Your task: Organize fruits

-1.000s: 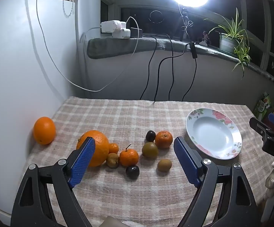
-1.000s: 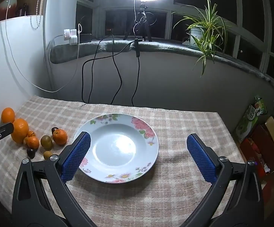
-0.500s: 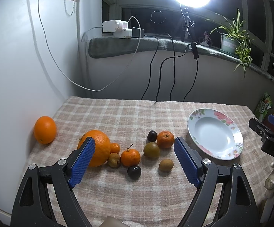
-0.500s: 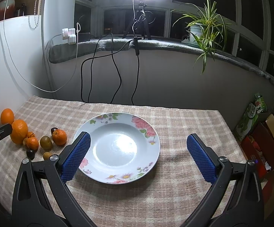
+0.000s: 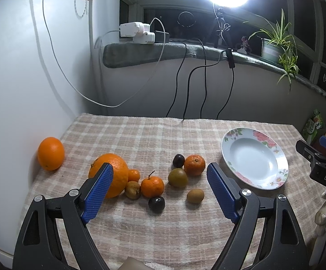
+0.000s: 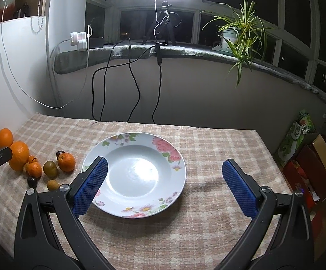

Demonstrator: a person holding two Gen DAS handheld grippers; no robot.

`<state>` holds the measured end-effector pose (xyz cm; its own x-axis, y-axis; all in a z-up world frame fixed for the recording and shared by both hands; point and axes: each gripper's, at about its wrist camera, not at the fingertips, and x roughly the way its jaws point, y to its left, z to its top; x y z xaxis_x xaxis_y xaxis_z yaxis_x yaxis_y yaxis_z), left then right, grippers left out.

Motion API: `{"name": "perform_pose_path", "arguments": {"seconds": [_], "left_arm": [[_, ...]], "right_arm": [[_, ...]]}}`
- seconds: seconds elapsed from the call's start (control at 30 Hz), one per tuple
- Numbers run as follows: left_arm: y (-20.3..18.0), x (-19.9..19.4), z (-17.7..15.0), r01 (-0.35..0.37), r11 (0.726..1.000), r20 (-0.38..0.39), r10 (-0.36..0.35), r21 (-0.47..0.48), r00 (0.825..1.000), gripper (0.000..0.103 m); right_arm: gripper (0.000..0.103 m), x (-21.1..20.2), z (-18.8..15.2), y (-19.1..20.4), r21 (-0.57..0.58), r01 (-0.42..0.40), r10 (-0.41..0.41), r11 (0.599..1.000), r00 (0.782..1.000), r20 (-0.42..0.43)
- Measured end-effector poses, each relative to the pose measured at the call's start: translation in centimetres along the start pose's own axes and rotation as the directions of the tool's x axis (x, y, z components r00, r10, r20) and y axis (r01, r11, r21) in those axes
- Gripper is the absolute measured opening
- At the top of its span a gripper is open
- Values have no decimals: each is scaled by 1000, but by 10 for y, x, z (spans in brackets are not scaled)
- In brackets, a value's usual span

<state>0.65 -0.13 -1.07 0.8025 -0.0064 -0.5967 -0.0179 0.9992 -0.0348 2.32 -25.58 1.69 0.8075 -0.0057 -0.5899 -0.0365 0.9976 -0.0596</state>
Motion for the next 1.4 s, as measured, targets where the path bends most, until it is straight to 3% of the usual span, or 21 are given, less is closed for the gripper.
{"name": "perform_pose_path", "arguments": {"seconds": [1.4], "left_arm": [[1, 2, 2, -19, 1000, -3, 19, 9, 1000, 85]], "right_arm": [[103, 5, 2, 4, 5, -29, 29, 1000, 1000, -13]]}}
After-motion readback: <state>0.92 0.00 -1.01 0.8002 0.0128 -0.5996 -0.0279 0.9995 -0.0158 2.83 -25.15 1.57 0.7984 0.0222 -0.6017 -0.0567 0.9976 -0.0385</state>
